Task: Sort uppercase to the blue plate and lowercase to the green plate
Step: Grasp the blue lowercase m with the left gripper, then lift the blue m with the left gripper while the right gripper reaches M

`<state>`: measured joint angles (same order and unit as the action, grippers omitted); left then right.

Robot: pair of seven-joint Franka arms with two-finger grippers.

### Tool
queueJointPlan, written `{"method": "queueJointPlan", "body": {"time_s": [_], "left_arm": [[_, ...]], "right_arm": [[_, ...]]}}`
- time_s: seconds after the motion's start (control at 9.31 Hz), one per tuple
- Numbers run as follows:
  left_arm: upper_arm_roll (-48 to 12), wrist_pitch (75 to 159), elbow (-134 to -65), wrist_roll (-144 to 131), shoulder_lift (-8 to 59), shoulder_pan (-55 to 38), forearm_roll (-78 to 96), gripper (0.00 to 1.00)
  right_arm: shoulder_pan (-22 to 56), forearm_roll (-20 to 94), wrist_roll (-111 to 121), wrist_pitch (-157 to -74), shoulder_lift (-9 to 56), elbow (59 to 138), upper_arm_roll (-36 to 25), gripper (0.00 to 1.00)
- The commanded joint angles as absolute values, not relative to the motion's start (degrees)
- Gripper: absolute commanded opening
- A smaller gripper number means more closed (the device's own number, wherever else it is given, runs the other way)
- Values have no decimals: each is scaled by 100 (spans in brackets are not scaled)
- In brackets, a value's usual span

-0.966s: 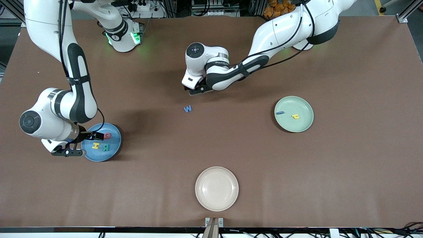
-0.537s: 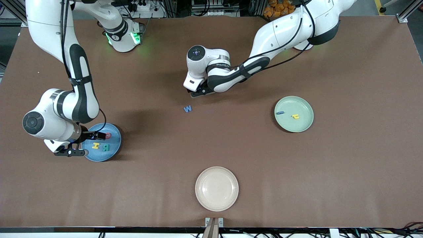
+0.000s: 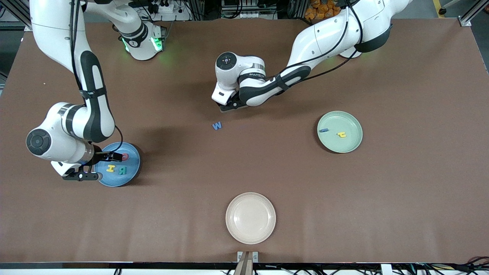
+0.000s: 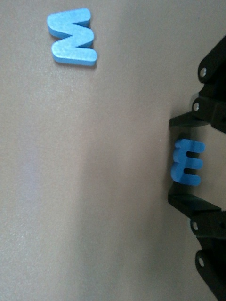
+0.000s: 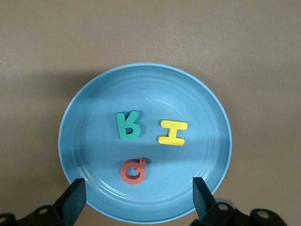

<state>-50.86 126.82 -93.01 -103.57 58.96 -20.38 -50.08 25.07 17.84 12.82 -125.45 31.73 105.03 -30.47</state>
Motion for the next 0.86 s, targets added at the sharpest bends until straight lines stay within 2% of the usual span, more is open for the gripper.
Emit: {"method": "queueJointPlan", "body": {"time_s": [0.0, 0.11, 0.32, 0.75], "left_arm": [[-5089, 12727, -9264, -10512, 5977, -2144, -5107, 64], [-5089, 12735, -9264, -10520, 5985, -2188, -5106, 59], [-5089, 12735, -9255, -10521, 5985, -2180, -5098, 39], [-5089, 12735, -9246, -10512, 5985, -2119, -5080, 24]], "right_arm": [[2514, 1890, 1248, -12533, 3138, 10547, -3041, 100], [2514, 1890, 1248, -12525, 3138, 10547, -3041, 100], [2514, 1890, 1248, -12524, 3138, 10538, -3041, 100], [2522, 1890, 1205, -12524, 3129, 10538, -3041, 100]]}}
